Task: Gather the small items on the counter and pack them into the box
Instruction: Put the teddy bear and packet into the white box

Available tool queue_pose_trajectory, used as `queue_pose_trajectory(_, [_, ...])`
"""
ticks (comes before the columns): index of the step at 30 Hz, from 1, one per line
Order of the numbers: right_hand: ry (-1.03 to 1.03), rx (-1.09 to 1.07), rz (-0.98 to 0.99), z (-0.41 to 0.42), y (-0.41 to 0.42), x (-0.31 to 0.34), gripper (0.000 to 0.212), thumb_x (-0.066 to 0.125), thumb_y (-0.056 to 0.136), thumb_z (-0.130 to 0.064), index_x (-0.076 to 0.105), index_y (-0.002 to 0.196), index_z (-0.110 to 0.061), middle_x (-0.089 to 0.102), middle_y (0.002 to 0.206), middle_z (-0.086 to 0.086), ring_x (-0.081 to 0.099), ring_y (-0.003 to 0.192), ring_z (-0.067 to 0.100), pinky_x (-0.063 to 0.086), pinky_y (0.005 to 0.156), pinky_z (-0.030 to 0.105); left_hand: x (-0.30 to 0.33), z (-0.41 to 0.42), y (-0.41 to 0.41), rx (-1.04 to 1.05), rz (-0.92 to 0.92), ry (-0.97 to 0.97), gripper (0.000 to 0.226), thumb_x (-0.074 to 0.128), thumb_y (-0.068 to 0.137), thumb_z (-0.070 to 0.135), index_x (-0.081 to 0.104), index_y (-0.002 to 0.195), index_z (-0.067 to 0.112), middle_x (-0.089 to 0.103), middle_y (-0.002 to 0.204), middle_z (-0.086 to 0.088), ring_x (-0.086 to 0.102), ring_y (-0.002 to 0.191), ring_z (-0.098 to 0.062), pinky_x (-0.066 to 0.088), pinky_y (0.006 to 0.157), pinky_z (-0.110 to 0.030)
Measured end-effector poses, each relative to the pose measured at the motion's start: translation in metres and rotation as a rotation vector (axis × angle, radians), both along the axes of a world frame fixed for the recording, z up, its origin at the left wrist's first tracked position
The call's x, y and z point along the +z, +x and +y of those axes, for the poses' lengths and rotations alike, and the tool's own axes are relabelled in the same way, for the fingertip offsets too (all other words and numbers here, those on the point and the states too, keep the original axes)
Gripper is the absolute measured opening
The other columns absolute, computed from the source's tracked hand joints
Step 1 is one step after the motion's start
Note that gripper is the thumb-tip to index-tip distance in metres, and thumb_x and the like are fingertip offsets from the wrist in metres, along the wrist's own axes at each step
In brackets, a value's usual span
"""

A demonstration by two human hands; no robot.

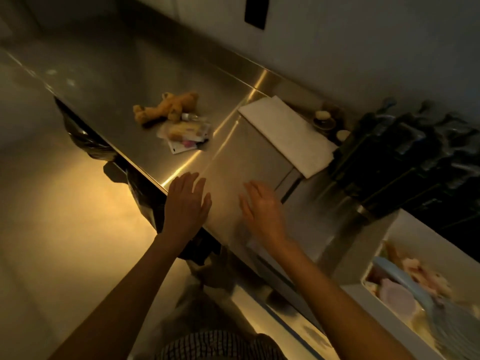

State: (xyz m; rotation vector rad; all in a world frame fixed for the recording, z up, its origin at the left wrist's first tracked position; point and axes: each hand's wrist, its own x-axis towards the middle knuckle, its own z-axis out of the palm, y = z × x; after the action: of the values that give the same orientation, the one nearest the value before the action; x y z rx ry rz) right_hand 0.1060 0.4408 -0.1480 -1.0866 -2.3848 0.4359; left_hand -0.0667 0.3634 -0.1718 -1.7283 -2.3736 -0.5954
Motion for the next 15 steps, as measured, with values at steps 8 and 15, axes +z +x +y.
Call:
queue_pose_trajectory(8, [-0.078,-0.069,-0.015,0.049,-0.130,-0.001,0.051,0.037,0.092,-0.039,0.062,0.119,-0.003,0.062,0.121,0.019,0.056,0.115,0.035,0.044,0.098,0.045,0.000,0.062,-0.126,-0.032,-0.040,-0.034,0.047,0.040,0.090,0.033,0.060,0.119,0.002,0.058,0.125,-0.020,0.050,0.118,-0.037,0.039,0.102,-0.051])
queue_pose_trajectory(15, [-0.132,-0.053,-0.078,0.088,-0.184,-0.010,0.049,0.041,0.093,-0.037,0.057,0.127,-0.005,0.056,0.131,0.016,0.050,0.123,0.031,0.036,0.104,0.038,-0.008,0.098,-0.194,-0.050,-0.061,-0.019,0.048,0.040,0.091,0.034,0.057,0.123,0.003,0.055,0.129,-0.021,0.048,0.121,-0.038,0.038,0.102,-0.052])
